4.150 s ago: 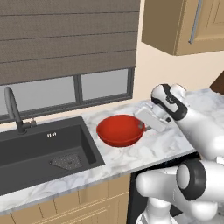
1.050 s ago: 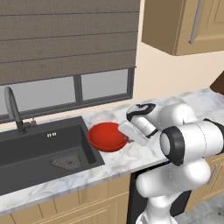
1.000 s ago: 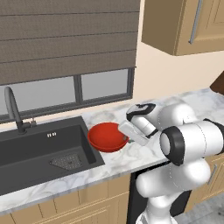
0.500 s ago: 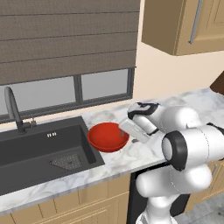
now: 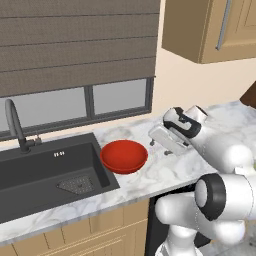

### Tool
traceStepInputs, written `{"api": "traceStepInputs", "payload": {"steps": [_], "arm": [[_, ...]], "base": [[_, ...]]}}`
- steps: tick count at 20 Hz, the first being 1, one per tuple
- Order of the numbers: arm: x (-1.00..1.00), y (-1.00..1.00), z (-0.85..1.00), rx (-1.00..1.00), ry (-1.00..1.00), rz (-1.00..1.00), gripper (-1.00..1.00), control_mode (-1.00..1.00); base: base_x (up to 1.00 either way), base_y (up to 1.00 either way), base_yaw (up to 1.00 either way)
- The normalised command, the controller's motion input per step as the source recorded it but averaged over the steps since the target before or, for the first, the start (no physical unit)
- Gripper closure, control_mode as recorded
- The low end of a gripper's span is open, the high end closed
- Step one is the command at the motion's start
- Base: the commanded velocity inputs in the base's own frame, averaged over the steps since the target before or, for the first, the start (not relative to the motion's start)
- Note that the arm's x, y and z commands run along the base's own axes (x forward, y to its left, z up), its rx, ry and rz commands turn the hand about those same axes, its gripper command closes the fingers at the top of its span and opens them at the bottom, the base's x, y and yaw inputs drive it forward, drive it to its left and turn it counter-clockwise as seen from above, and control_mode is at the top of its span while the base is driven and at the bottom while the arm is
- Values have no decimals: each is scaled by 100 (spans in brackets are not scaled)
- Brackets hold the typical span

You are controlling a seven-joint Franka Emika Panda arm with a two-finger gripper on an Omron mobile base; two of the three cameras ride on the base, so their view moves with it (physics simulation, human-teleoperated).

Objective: Pick the cup and bowl from the counter and place them on the counter next to the sink.

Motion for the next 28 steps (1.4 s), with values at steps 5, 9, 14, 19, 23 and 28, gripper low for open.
{"api": "traceStepInputs", "payload": {"steps": [5,9,14,19,23,28], "arm": [[-52,-9,39,-3,0,0,-100,-100],[-45,6,49,-10,0,8,-100,-100],[-13,11,43,-11,0,28,-100,-100],[-6,21,30,-9,0,41,-100,-100],[-24,12,15,-12,0,40,-100,-100],[-48,1,16,-10,-1,31,-100,-100]], "base": [[0,0,0],[0,0,0],[0,0,0],[0,0,0],[0,0,0],[0,0,0]]}}
